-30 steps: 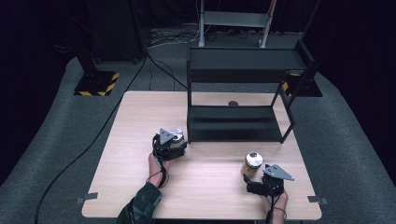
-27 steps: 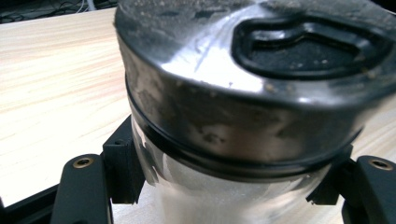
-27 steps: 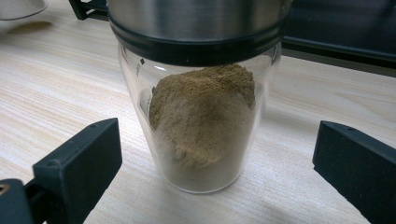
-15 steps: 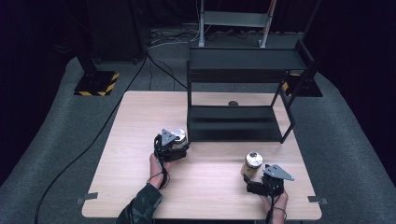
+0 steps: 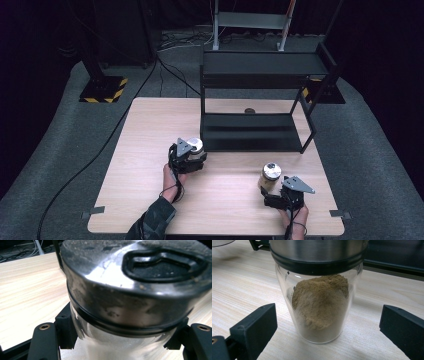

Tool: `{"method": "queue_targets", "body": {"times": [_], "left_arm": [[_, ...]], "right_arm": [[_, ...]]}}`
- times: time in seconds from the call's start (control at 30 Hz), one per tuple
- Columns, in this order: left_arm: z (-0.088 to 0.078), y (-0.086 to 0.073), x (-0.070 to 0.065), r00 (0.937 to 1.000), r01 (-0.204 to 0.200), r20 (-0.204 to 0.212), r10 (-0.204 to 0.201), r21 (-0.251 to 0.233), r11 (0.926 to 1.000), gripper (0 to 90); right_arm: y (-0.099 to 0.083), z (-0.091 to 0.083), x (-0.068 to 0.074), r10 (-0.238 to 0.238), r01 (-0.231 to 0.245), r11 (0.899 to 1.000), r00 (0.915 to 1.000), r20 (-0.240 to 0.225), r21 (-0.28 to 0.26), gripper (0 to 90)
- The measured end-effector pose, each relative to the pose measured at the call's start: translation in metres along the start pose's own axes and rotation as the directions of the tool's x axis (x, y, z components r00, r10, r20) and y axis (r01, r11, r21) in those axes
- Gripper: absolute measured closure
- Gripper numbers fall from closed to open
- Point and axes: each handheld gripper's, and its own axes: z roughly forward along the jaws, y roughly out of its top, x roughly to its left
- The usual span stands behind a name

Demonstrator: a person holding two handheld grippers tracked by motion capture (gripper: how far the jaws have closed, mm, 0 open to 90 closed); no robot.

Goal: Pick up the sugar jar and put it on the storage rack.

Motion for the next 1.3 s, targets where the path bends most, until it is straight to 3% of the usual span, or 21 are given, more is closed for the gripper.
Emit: {"method": "queue_targets", "body": {"times": [1.3], "left_arm": [[0.016, 0.013, -0.014, 0.9974, -0.049, 0.054, 0.048, 0.02, 0.9986, 29.9]], "right_arm": [[0.0, 0.0, -0.002, 0.005, -0.005, 1.0, 1.0, -0.006, 0.002, 0.4]]}}
